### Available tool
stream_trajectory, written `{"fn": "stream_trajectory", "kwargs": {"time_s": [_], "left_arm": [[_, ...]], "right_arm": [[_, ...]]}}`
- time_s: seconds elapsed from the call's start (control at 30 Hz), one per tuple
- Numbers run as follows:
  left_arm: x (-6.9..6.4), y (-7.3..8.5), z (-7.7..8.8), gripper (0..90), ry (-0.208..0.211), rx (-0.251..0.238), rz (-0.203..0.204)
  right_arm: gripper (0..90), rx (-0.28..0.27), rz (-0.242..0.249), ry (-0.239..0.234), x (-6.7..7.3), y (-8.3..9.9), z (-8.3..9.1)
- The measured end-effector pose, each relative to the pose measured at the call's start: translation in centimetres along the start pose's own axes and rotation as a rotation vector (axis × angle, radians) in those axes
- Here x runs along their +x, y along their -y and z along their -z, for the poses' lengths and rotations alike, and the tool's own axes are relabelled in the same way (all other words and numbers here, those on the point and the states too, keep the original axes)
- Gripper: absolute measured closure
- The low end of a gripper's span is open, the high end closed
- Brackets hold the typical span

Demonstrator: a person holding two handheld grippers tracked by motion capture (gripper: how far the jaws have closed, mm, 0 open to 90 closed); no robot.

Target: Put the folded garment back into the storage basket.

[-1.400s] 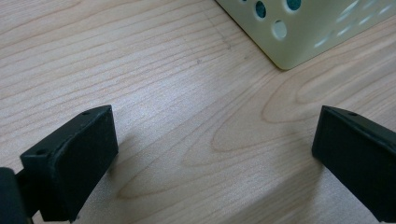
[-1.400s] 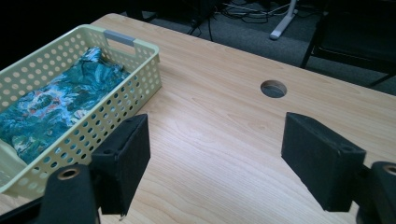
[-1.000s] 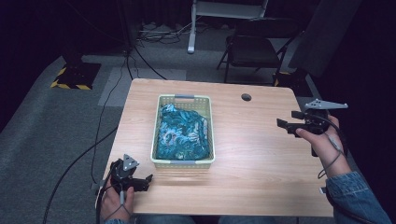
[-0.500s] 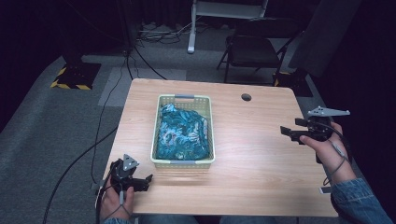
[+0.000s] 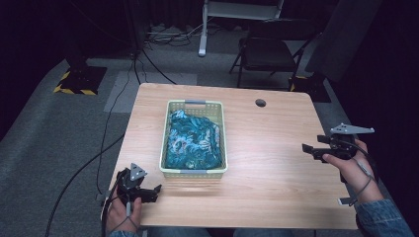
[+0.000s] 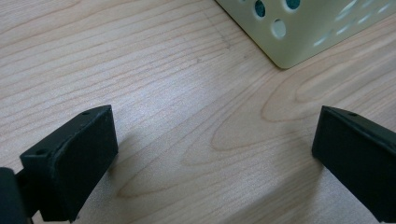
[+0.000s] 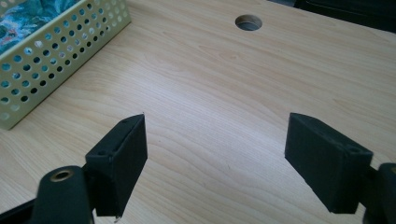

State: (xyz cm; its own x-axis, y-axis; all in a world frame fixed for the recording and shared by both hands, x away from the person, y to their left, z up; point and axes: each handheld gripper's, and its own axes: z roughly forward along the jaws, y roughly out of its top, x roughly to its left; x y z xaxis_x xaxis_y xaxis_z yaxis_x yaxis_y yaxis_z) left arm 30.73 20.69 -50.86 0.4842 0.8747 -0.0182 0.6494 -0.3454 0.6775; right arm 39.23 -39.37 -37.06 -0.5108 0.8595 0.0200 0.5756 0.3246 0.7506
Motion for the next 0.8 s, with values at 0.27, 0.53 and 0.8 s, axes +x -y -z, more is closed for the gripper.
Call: {"fn": "stream_trajectory", "kwargs": {"time_s": [0.27, 0.53, 0.8], "left_arm": [[0.0, 0.0, 0.0, 0.3, 0.000, 0.000, 0.000], [0.0, 0.0, 0.0, 0.3, 0.000, 0.000, 0.000], [0.0, 0.0, 0.0, 0.4, 0.001, 0.001, 0.000]], "right_arm": [[19.9, 0.012, -0.006, 0.010, -0.7, 1.7, -0.1], [18.5, 0.039, -0.032, 0.022, -1.2, 3.6, -0.4], [17.9, 0.065, -0.075, 0.010, -1.7, 5.5, -0.9]]}}
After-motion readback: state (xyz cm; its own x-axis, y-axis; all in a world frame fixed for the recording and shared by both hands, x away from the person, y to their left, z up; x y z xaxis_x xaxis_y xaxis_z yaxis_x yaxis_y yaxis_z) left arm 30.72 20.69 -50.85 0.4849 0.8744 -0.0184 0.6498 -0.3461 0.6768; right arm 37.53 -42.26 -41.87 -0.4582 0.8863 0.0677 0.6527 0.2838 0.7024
